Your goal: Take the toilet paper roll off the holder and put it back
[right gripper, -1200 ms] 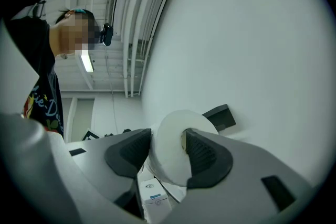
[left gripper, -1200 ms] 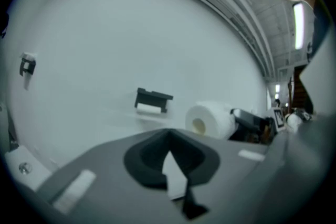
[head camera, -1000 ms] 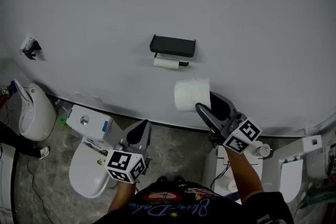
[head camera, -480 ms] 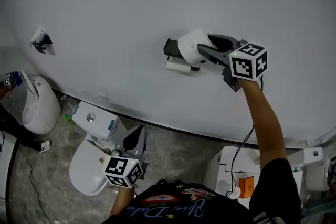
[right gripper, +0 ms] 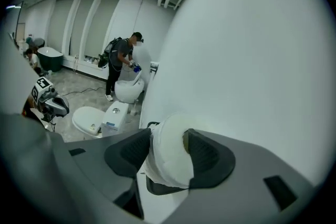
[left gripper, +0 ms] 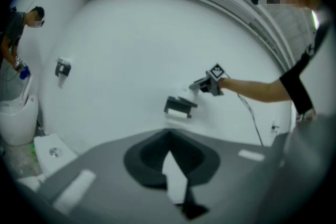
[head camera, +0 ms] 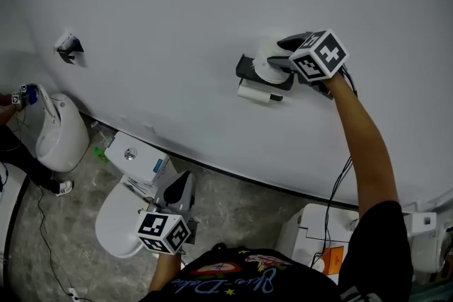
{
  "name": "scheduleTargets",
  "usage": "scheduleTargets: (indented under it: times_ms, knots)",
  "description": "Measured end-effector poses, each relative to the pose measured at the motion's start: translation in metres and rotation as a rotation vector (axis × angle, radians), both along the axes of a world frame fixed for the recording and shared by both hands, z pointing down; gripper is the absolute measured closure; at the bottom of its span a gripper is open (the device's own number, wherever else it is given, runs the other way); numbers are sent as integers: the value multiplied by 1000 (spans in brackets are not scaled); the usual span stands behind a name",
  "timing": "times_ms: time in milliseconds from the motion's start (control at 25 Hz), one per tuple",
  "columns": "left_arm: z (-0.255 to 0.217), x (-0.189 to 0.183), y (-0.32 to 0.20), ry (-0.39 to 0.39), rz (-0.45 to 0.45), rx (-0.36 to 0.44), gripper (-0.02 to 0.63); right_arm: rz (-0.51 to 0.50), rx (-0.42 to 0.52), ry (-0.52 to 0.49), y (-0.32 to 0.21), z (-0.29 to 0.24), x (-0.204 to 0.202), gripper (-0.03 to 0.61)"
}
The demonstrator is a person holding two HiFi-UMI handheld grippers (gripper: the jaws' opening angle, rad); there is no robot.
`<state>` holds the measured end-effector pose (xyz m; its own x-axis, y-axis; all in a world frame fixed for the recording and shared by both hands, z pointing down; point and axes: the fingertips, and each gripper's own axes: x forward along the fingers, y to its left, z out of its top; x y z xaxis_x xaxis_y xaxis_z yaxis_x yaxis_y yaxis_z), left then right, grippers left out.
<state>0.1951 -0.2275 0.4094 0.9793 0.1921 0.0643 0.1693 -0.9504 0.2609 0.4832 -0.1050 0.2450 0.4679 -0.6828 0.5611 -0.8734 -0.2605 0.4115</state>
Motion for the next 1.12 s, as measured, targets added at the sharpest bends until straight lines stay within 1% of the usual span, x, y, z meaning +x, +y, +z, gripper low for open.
scheduleTargets:
  times_ms: [80,120,280,360,480,560,680,760,800,840,920,960,1080,1120]
  knots:
    - [0,-1,-3,7,-8,-62,617,-32,6,-22,-1,-2,2,362]
    - [0,-2,-5,7,-12,-80,617,-44,22,-20,-2,-5,3,362]
    - [2,-4,-9,-2,-13,-88,617,-66,127,36,0,-22,-1,362]
    - [2,-4,-7,-4,-5,-92,617,-82,242,52,5,-37,-14,362]
    - [5,0,-1,-14,18,-80,617,-137,502,92,17,-55,-53,362]
    - [7,4,5,-22,38,-75,617,-155,628,95,29,-48,-79,362]
    - [7,12,17,-25,72,-56,617,-124,727,39,47,-11,-111,364]
    - [7,18,25,-25,95,-36,617,-88,786,-24,58,21,-129,384]
    - [6,21,27,-26,105,-26,617,-66,823,-63,62,37,-137,442]
    - [6,24,30,-28,114,-17,617,-42,863,-108,67,53,-146,514]
    - [6,29,33,-31,125,-13,617,11,927,-205,73,86,-163,539]
    - [6,31,34,-33,129,-14,617,37,944,-245,75,102,-171,546]
    - [10,36,41,-43,145,-12,617,118,972,-317,81,144,-195,551]
    - [12,36,44,-46,154,-11,617,145,996,-340,85,153,-202,554]
